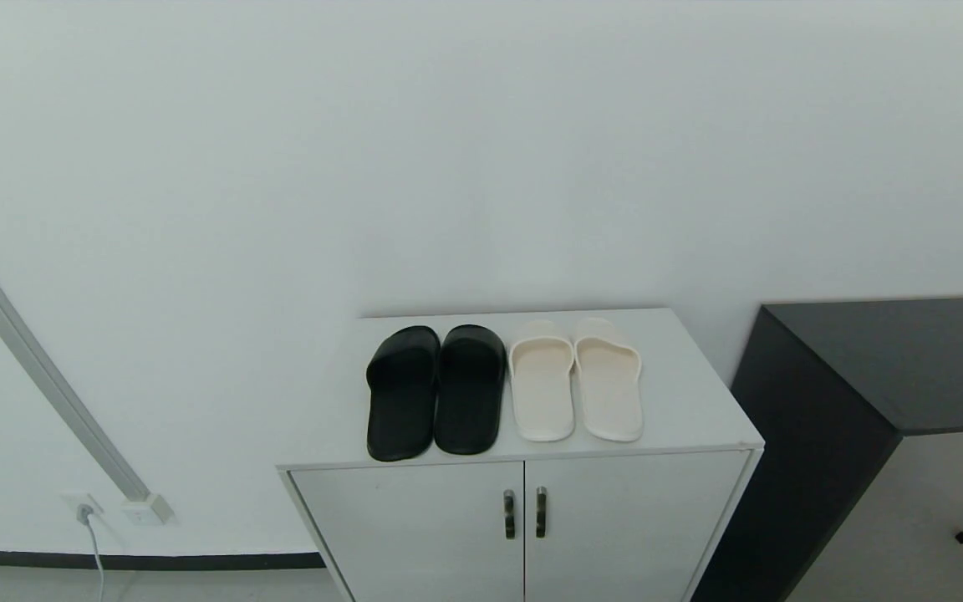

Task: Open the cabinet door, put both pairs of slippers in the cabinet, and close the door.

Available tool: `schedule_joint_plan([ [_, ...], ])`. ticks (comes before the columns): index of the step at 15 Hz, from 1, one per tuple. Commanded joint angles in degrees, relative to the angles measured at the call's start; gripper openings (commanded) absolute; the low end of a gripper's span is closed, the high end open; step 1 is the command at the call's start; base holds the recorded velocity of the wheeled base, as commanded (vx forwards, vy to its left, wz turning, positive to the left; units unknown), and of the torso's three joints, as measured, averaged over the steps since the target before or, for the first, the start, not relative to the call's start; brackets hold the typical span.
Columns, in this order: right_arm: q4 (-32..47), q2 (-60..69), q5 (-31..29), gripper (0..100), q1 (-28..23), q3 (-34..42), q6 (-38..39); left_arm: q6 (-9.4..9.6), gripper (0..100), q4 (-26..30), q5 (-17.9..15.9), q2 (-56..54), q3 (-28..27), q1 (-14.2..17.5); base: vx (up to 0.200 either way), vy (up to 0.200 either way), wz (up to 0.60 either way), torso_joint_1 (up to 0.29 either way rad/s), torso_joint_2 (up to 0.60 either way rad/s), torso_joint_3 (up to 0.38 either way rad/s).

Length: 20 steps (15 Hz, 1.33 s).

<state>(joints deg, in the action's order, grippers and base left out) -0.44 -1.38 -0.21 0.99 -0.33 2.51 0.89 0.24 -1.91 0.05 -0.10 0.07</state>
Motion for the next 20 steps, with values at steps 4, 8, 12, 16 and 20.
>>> schedule_joint_plan([
  [4, 0.7, -27.0, 5.2, 100, 1.2, -16.9, 3.1, -0.36, 0, 0.0, 0.1, 0.0, 0.0, 0.0, 0.000, 0.000, 0.00, 0.000, 0.00, 0.000],
  [8, -24.8, -55.6, 3.0, 100, 14.5, -14.3, 7.6, -0.36, 0, 0.0, 0.1, 0.0, -0.1, 0.0, 0.000, 0.000, 0.00, 0.000, 0.00, 0.000],
  [12, -25.9, -65.8, -15.4, 100, 37.6, -22.2, 15.1, -0.45, 0, 0.0, 0.2, 0.0, 0.0, 0.0, 0.000, 0.000, 0.00, 0.000, 0.00, 0.000],
  [16, -26.9, -80.2, -25.5, 100, 44.5, -32.2, 19.1, -0.45, 0, 0.0, 0.2, 0.0, 0.0, 0.0, 0.000, 0.000, 0.00, 0.000, 0.00, 0.000],
  [20, -33.3, -92.4, -29.1, 100, 45.9, -39.9, 18.6, -0.45, 0, 0.0, 0.2, 0.0, 0.0, 0.0, 0.000, 0.000, 0.00, 0.000, 0.00, 0.000],
])
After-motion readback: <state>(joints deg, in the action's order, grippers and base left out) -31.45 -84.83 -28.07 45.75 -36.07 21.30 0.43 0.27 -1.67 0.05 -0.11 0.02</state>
